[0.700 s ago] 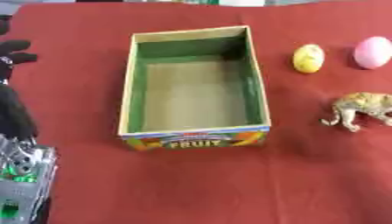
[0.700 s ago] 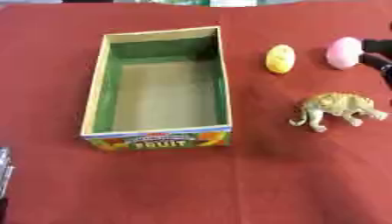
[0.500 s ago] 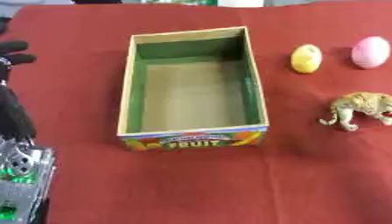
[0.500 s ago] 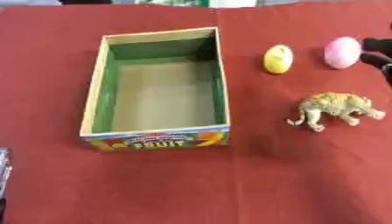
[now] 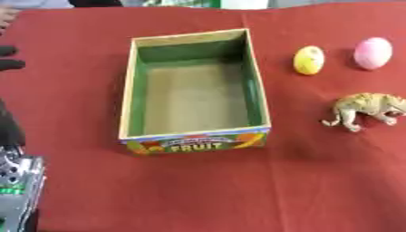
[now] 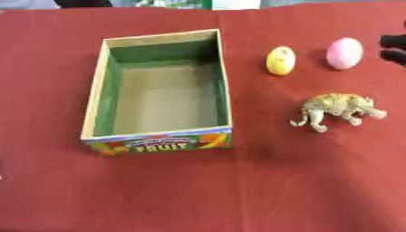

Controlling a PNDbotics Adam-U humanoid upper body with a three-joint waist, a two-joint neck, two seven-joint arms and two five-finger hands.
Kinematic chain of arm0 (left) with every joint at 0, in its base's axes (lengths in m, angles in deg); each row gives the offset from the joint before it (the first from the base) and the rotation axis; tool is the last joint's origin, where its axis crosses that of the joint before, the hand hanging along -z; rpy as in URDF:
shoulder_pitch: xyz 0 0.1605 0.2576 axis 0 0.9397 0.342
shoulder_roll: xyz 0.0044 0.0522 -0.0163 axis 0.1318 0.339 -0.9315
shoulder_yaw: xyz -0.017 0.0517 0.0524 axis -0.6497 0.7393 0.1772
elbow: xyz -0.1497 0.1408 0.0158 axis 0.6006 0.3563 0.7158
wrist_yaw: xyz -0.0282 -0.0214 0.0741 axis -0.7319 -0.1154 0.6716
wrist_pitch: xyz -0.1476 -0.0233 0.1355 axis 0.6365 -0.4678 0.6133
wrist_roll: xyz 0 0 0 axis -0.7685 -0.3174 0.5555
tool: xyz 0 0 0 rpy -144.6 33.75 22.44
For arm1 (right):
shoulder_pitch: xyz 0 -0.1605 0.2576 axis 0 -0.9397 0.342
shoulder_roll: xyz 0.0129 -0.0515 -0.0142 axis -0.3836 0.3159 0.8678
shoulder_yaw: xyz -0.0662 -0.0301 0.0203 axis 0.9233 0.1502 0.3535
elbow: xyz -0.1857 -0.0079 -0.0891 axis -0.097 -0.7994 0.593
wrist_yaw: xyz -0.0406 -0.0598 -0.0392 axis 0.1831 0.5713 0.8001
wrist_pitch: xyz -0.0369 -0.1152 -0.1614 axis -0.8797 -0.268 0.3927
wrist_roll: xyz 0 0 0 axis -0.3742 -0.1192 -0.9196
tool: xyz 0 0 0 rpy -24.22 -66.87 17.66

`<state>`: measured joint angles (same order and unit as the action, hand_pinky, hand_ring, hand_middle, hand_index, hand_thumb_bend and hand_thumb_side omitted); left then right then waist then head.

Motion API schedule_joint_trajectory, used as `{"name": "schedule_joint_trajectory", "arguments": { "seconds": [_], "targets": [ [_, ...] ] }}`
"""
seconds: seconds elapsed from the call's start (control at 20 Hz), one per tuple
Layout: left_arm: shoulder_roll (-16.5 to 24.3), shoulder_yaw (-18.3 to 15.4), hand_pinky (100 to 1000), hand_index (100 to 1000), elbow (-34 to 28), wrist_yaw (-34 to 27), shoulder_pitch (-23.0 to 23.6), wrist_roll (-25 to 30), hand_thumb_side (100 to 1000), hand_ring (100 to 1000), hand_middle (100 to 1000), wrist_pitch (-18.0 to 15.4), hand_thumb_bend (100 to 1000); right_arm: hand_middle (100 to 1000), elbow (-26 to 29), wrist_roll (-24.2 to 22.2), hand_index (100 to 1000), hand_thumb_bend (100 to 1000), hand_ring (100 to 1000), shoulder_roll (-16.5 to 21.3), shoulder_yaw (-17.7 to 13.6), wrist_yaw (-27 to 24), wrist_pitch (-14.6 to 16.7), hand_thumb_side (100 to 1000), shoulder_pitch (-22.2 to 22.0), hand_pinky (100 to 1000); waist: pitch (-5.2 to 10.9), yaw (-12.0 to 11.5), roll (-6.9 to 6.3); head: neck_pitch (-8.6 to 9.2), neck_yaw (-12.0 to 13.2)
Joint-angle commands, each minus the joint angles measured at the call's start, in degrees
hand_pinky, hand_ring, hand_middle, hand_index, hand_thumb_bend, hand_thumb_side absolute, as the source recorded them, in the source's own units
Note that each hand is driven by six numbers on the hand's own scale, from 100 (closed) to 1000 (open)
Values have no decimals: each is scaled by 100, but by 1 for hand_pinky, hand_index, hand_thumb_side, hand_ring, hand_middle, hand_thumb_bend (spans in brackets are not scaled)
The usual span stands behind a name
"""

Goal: Pick up objects on the table and place them in the box.

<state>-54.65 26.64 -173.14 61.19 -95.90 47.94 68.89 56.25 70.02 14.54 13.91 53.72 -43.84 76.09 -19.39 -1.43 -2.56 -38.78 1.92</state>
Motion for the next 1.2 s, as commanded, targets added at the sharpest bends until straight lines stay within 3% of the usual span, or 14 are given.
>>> {"name": "schedule_joint_trajectory", "arguments": {
  "seconds": [0.05,0.55,0.95,1.2],
  "targets": [
    [254,-3,520,730,-84,5,42,0,924,585,654,45,100,730,87,25,906,100,865,442,-58,290,67,1000,-53,833,117,11,3,-12,-15],
    [527,54,484,747,-84,17,216,-13,909,584,664,119,100,764,87,65,891,100,864,1390,4,1153,64,1000,-183,832,140,34,-3,-96,-37],
    [849,103,522,749,-84,37,429,13,898,596,670,202,100,797,87,228,885,100,867,2069,53,1672,-63,1000,-38,837,162,89,-4,-119,-53],
    [976,129,529,750,-84,29,489,19,892,603,672,239,100,827,87,9,884,100,870,2705,150,2031,-158,1000,175,830,196,103,0,-161,-64]
  ]
}}
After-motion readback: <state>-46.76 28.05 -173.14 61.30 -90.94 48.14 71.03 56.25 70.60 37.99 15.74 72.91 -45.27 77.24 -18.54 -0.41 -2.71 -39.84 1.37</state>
